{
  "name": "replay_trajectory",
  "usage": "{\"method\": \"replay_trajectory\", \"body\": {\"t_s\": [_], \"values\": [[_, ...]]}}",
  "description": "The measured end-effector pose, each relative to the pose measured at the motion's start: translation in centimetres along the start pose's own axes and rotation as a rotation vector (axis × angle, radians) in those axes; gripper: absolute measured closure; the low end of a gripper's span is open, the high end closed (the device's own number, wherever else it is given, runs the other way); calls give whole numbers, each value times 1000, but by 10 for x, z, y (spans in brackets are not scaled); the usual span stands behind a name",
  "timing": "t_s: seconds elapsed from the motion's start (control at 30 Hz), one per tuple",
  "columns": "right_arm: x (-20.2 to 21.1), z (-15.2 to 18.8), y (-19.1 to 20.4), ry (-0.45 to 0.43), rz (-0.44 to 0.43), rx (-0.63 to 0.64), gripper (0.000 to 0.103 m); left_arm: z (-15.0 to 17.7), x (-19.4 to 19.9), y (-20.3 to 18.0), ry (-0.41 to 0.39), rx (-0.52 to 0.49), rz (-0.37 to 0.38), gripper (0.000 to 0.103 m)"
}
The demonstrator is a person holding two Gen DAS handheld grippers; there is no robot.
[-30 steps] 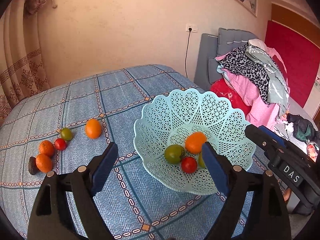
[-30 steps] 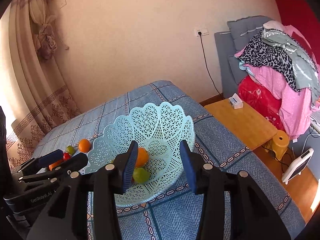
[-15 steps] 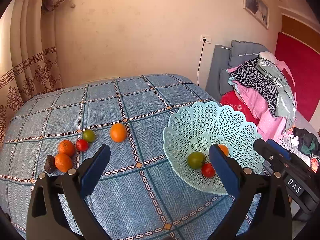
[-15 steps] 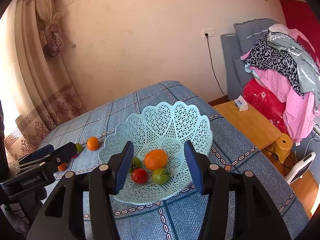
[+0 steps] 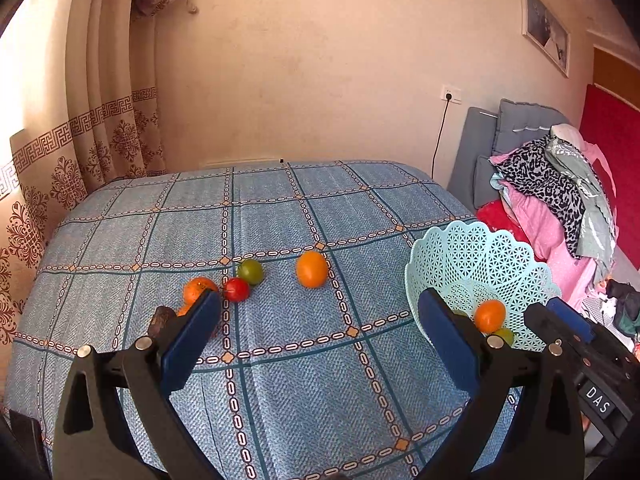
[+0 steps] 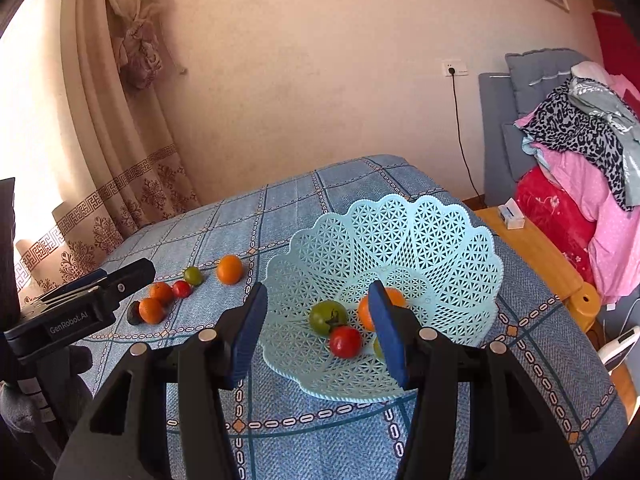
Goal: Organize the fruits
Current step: 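Move both tools away from the basket back toward the remaining fruit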
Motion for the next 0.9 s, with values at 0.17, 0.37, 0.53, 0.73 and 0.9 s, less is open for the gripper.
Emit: {"method": "replay_trajectory", "body": {"t_s": [0.17,0.37,0.53,0.73,0.9], "values": [[-3,-2,18,7,-31,30,50,-3,4,25,-12,31,-33,3],[-9,-2,42,10,-67,66,33,-4,7,56,-18,56,-80,3],[-15,-2,65,22,-106,110,33,-5,6,86,-15,86,-129,3],[-23,2,88,45,-150,149,33,-3,-1,119,-6,118,-198,3],[-32,6,102,75,-177,168,33,-1,-13,140,18,135,-246,3]]}}
Point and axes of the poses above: each gripper's, at about its wrist camera, not at the fingertips, and x roughly against the way its jaws point, y to its left, z to its underside, the point moved 1 cm from there along -x, roughly the way its jaws point, and after that the axes turned 12 degrees about x, right-handed, at the moved point
